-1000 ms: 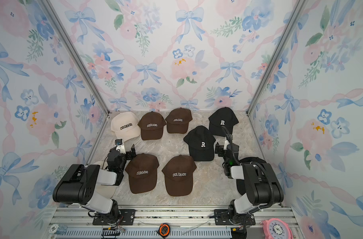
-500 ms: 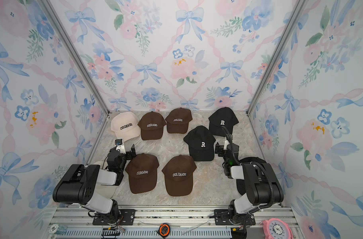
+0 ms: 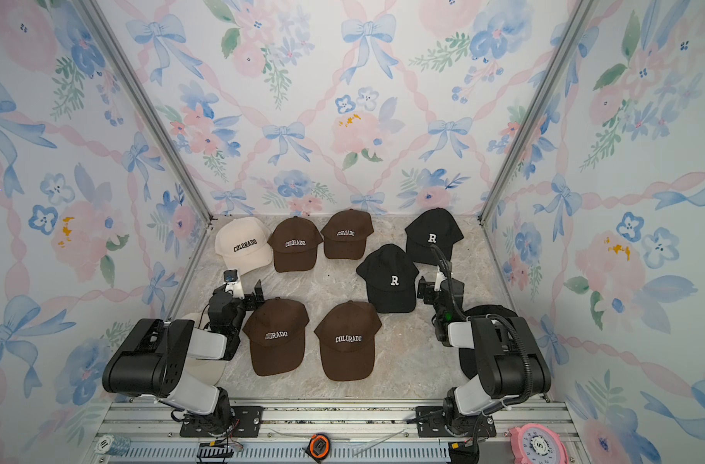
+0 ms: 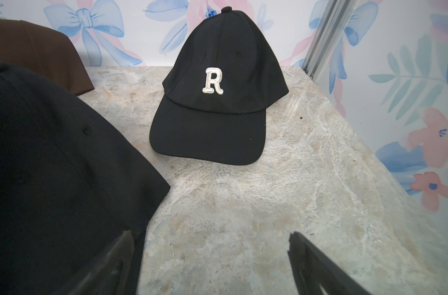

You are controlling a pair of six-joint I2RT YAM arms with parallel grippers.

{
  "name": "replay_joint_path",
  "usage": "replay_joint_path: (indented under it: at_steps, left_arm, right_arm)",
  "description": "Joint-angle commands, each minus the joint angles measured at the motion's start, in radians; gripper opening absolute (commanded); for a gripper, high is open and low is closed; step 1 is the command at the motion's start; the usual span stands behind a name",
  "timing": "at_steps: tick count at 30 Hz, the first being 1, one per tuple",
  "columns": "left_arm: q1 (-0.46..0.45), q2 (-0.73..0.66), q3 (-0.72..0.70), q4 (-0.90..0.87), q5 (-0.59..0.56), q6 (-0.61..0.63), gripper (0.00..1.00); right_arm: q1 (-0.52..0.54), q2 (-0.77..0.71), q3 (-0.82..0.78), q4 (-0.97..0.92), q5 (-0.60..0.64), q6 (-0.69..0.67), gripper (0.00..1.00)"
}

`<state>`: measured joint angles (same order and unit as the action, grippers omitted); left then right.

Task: Stack the baseball caps by color
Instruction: Pick up the baseball cap from the center of the board.

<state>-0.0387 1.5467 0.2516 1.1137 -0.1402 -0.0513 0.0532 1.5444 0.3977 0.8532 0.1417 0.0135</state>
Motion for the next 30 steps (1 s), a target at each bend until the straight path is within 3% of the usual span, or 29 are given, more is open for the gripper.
replay_joint_path:
  at_steps: [1,11,13,17,22,26,30]
  left_arm:
    - [0.001,-0.002,0.011,0.018,0.009,0.017,0.98]
    - [0.001,-0.001,0.011,0.018,0.01,0.015,0.98]
    - [0.0,-0.017,0.037,-0.035,0.02,0.02,0.98]
    - [0.0,-0.068,0.23,-0.401,-0.02,0.007,0.98]
    - [-0.031,-0.107,0.36,-0.562,-0.084,-0.004,0.98]
    - [-0.094,-0.157,0.467,-0.719,-0.119,-0.009,0.98]
    - [-0.184,-0.211,0.519,-0.786,-0.098,-0.003,0.98]
  right_arm:
    - [0.0,-0.006,0.004,0.012,-0.001,-0.015,0.96]
    - [0.001,-0.023,0.019,-0.023,0.033,-0.001,0.96]
    - [0.002,-0.064,0.07,-0.152,0.07,0.01,0.96]
    - [0.002,-0.133,0.24,-0.518,0.108,0.058,0.96]
    - [0.004,-0.149,0.464,-0.912,0.079,0.151,0.96]
    - [0.064,-0.151,0.577,-1.042,0.057,0.146,0.96]
    - [0.154,-0.134,0.702,-1.164,0.193,0.18,0.96]
